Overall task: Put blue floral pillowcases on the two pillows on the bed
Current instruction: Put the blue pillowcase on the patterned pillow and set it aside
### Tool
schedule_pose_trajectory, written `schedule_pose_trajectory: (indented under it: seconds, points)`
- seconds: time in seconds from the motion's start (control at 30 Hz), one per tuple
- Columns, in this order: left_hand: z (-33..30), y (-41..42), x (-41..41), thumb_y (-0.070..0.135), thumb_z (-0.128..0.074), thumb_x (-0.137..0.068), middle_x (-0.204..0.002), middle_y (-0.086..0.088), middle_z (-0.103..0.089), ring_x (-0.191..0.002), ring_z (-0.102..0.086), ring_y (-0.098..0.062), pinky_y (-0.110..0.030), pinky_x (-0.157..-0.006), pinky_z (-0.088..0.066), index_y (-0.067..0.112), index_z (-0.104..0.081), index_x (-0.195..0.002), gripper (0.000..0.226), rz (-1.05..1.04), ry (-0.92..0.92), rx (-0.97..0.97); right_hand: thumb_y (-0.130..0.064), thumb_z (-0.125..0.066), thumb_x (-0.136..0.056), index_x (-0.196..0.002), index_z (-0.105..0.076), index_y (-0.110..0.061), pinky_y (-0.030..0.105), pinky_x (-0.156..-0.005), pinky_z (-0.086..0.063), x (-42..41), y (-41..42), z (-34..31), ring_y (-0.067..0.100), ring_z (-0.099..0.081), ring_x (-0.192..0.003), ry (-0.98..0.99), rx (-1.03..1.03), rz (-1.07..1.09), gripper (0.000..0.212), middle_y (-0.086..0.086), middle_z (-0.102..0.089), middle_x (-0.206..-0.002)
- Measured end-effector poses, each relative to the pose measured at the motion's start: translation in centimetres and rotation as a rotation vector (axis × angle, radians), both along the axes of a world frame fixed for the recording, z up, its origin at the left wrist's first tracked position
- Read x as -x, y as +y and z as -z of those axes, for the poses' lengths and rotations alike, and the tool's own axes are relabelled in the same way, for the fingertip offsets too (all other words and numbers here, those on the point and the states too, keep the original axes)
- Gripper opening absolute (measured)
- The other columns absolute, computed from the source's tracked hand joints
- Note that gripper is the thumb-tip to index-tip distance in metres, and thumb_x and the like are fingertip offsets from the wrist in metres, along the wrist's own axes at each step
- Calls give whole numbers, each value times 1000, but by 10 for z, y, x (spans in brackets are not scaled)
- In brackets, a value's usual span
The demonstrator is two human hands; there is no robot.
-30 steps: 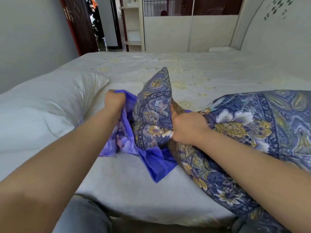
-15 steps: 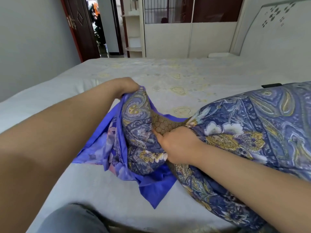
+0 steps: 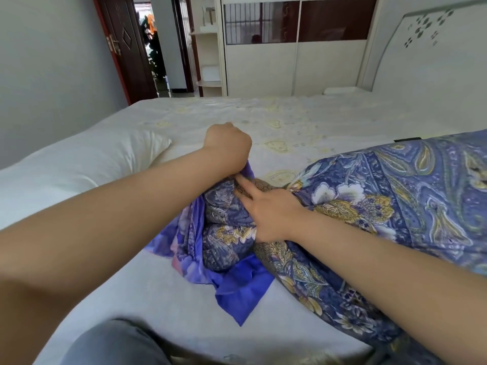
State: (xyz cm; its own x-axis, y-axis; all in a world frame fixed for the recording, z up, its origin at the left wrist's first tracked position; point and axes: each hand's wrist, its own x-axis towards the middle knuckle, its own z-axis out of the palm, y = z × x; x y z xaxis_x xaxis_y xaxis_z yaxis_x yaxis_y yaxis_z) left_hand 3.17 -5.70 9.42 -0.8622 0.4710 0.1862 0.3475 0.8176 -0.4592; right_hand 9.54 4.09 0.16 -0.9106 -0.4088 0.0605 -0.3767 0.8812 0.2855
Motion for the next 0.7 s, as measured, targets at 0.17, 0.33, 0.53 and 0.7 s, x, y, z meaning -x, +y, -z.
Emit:
schedule_pose_trajectory:
  seconds: [0.17, 0.33, 0.53, 0.7]
  points:
    - [13, 38, -21, 12, -48, -90, -80, -4, -46, -76, -45, -24, -31, -65, -36, 12, -51, -82, 8, 84, -160, -307, -52, -60, -78, -148, -18, -22, 27, -59, -45, 2, -2, 10, 28, -59, -85, 34, 19, -26, 87, 1, -24, -151]
    - [18, 40, -31, 13, -43, -90, -85, -6, -47, -81, -46, -25, -30, -66, -36, 10, -43, -82, 9, 146, -408, -588, -58, -64, -72, -138, -32, -21, 31, -70, -41, 11, 11, 11, 33, -56, -103, 4, 136, 93, 82, 11, -45, -134]
    - [-2, -10, -15, 13, -54, -89, -117, -12, -55, -105, -56, -32, -36, -73, -41, 7, -52, -118, 29, -41, -110, -104, -58, -68, -68, -149, 9, -34, 32, -61, -42, 19, 6, 9, 32, -55, -112, -40, 109, 177, 114, 7, 14, -158]
    - [10, -4, -10, 6, -48, -87, -106, -10, -54, -101, -49, -31, -34, -69, -34, 7, -58, -106, 22, 109, 76, -140, -55, -65, -70, -150, 5, -30, 30, -61, -40, 17, 4, 11, 28, -54, -115, 14, 118, 128, 109, -1, 11, -159]
